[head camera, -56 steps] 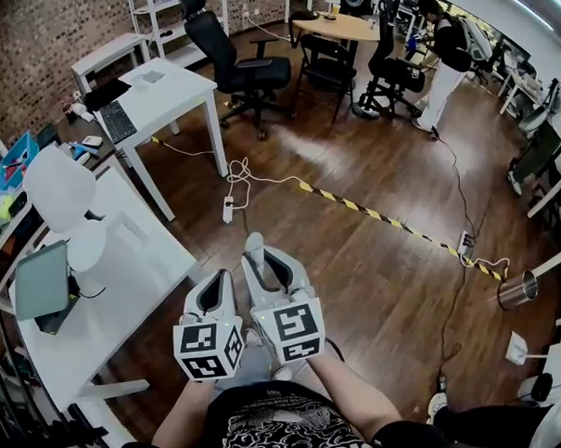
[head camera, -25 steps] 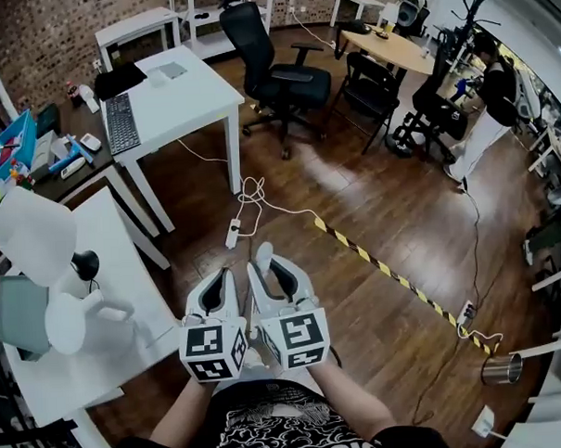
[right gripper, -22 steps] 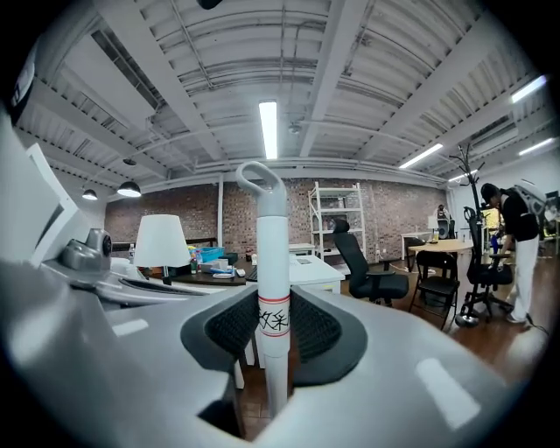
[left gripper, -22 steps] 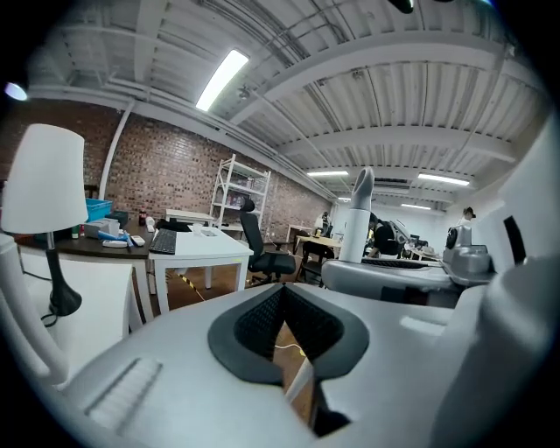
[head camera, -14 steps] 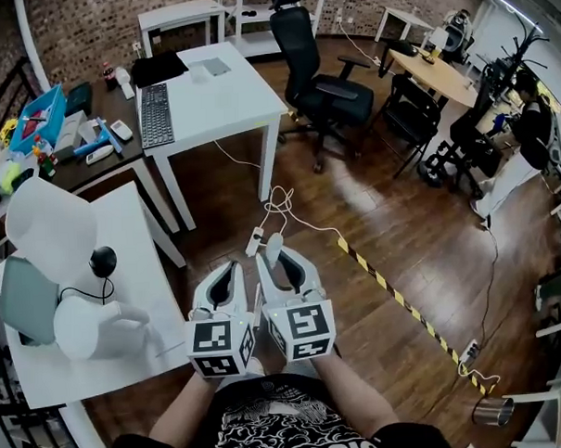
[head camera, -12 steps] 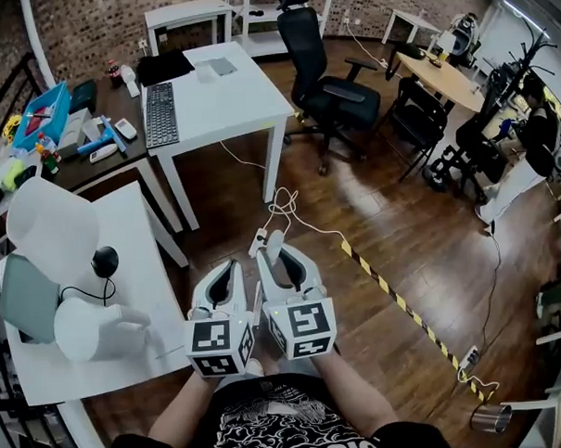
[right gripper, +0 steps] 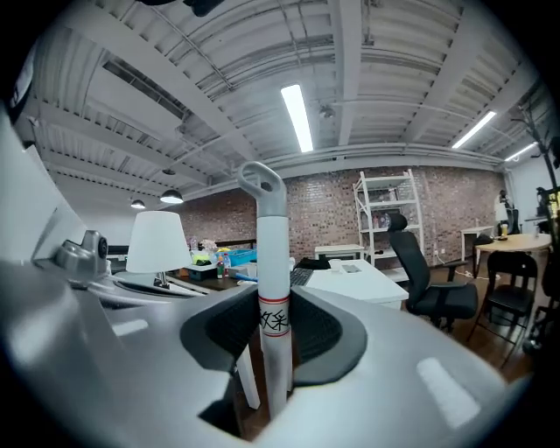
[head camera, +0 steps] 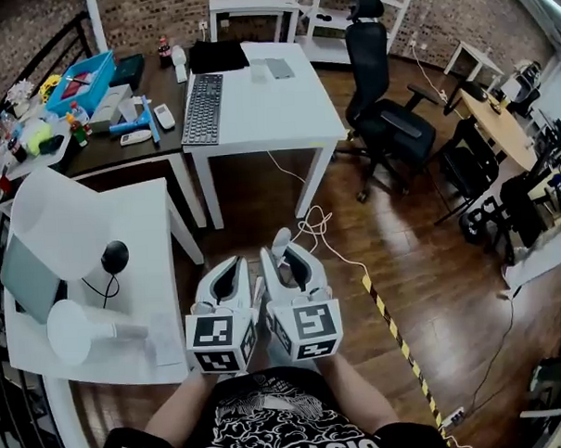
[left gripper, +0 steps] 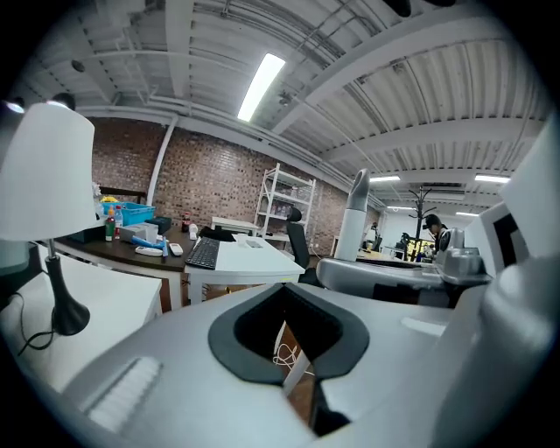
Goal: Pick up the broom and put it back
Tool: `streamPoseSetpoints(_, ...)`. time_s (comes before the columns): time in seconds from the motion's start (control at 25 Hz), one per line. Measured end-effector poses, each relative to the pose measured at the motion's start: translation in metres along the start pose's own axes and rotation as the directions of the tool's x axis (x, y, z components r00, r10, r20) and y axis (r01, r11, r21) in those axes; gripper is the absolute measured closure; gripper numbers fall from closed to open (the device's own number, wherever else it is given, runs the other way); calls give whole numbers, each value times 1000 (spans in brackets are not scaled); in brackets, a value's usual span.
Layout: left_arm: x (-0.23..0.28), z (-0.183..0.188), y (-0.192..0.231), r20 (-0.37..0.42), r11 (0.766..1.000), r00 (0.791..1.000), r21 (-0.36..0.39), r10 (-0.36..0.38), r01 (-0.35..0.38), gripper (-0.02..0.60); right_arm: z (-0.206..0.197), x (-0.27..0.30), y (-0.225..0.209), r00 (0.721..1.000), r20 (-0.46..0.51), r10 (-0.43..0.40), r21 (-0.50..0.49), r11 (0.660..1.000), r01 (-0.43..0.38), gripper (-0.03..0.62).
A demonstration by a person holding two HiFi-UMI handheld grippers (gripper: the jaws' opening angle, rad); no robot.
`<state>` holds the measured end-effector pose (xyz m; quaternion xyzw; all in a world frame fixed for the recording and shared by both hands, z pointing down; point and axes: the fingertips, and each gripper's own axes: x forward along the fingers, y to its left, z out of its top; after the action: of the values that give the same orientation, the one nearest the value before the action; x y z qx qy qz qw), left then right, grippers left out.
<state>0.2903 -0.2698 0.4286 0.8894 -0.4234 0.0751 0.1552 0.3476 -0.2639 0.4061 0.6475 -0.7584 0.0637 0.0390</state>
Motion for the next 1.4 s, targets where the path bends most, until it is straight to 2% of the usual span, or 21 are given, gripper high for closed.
streamPoseSetpoints(0.44, 76, 24, 14, -5, 991, 992, -39, 127, -128, 575, -1, 84, -38, 989, -42, 142, 6, 990, -142, 493)
streamPoseSetpoints(0.72, 107, 23, 31, -17, 976, 977, -52, 211, -212, 575, -12, 128, -61, 981, -57, 184, 6, 983, -184, 493)
streamPoseSetpoints(1.16, 137, 15, 45, -53, 959, 960, -53, 274, -277, 575, -41, 188, -104, 979, -102, 176, 1, 984, -176, 493)
streamPoseSetpoints(1.4, 158, 12, 51, -62, 956, 957, -58, 285, -288, 575, -57, 220, -123, 978, -133, 163, -7, 986, -165, 493)
